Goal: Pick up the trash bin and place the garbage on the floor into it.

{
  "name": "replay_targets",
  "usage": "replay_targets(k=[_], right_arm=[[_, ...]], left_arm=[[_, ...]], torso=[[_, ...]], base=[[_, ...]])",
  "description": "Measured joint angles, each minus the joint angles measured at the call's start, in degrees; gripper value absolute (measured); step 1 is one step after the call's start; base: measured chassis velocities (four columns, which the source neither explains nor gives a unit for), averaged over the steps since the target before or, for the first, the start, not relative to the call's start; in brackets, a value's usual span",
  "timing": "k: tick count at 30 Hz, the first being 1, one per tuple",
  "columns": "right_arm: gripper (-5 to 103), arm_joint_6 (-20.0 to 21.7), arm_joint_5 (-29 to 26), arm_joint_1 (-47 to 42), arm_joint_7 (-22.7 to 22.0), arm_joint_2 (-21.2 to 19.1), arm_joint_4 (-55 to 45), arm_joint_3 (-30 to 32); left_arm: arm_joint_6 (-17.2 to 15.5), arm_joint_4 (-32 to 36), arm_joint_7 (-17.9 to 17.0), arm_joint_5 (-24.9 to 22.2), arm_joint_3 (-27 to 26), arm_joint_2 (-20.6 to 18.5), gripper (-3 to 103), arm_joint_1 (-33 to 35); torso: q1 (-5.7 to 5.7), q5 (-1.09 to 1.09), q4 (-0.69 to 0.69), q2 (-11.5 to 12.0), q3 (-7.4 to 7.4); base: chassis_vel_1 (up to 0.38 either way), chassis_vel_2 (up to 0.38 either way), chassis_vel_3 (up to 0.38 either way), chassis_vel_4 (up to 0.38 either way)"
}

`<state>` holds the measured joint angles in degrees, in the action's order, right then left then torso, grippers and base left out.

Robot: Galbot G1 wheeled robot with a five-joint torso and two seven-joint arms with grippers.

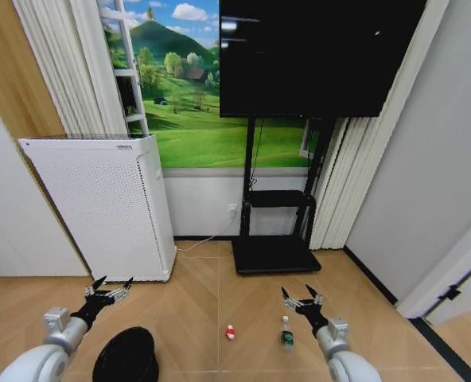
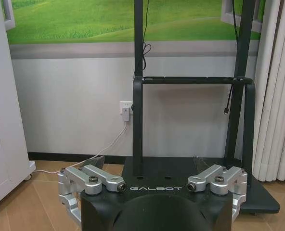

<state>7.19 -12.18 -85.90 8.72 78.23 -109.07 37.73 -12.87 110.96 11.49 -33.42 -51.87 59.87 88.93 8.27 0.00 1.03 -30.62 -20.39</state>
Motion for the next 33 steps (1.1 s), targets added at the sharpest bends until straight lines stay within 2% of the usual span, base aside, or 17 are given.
replay_targets(k=[6, 8, 9, 14, 22, 33], right_arm=[[100, -1.4, -0.2, 0.1, -0.4, 0.4, 0.7, -0.2], [100, -4.5, -1.0, 0.8, -1.9, 0.7, 1.5, -0.8], [100, -4.5, -1.0, 0.8, -1.9, 0.7, 1.5, -0.8], [100, -10.2, -3.4, 2.4, -3.7, 1.0, 2.0, -1.1], [100, -11.7, -5.0, 2.4, -1.9, 0.5, 1.4, -0.2], [100, -11.3, -5.6, 1.7, -0.7, 0.1, 0.9, 1.3]], left_arm=[[0.0, 0.0, 0.0, 0.1, -0.1, 0.4, 100, 0.1], [0.0, 0.1, -0.2, 0.1, -0.2, 0.7, 100, 0.0], [0.0, 0.1, -0.2, 0.1, -0.2, 0.7, 100, 0.0], [0.1, 0.8, -1.3, -0.6, -0.5, 1.4, 100, -0.6], [2.3, 2.7, 0.6, 1.9, -1.1, 1.8, 100, -1.3], [2.7, 3.7, 1.2, 3.8, -1.6, 1.3, 100, -2.8]], torso=[[-0.53, 0.0, 0.0, 1.3, 0.73], [-0.81, 0.0, 0.0, 2.0, 1.17], [-0.81, 0.0, 0.0, 2.0, 1.17], [-1.33, 0.0, 0.0, 3.4, 2.06], [-2.06, 0.0, -0.01, 5.2, 3.14], [-2.9, 0.0, 0.0, 7.5, 4.63]], base=[[0.0, 0.0, 0.0, 0.0], [0.0, 0.0, 0.0, 0.0], [0.0, 0.0, 0.0, 0.0], [0.0, 0.0, 0.0, 0.0], [0.0, 0.0, 0.0, 0.0], [0.0, 0.0, 0.0, 0.0]])
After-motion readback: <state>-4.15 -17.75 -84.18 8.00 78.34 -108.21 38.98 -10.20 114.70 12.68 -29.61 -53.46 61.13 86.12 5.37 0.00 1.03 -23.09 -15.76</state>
